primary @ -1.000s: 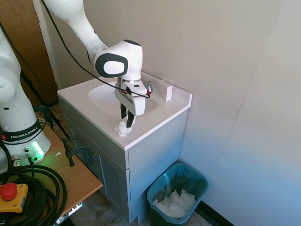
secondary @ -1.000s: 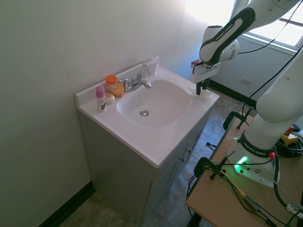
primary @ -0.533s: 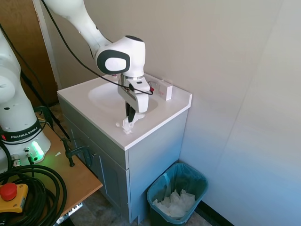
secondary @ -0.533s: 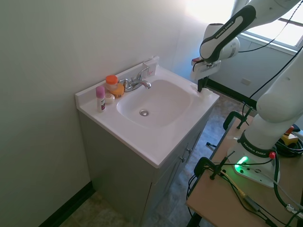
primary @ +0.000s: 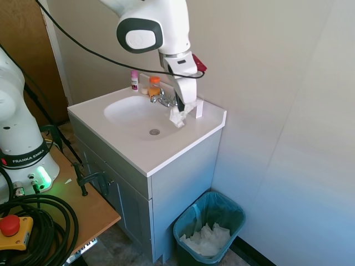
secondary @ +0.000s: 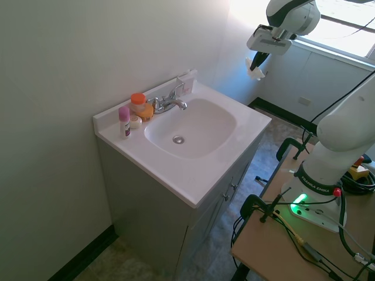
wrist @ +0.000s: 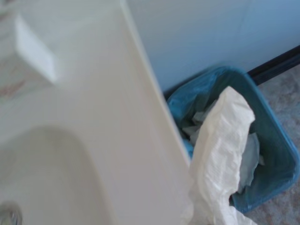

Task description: Throw the tissue in the trash bin

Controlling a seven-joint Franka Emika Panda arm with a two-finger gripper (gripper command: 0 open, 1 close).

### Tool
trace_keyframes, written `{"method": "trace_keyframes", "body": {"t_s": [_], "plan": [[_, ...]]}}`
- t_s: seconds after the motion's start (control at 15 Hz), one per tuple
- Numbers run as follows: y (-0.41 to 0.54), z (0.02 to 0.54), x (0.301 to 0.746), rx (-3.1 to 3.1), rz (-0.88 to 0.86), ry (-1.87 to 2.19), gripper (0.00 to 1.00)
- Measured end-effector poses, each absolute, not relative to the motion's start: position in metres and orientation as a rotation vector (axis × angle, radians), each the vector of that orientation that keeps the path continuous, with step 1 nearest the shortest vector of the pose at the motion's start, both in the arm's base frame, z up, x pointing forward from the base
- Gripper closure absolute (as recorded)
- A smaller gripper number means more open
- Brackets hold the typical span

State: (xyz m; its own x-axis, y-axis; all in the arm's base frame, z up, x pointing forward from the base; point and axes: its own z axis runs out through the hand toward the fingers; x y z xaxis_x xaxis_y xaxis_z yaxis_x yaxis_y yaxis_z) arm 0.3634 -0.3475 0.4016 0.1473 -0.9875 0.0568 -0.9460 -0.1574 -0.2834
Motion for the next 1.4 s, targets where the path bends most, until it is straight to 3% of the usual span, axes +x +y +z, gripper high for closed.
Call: {"method": "trace_keyframes", "body": {"t_s": [0.4,0.47,0.67,1.13,1.4], "plan": [[-0.444,0.303,0.401,-2.101,-0.238,2.148,1.0],[-0.455,0.284,0.408,-2.111,-0.213,2.156,0.0],[-0.475,0.253,0.417,-2.143,-0.16,2.157,0.0],[-0.464,0.25,0.431,-2.207,-0.136,2.074,0.0],[-0.461,0.293,0.427,-2.217,-0.206,2.018,0.0]]}}
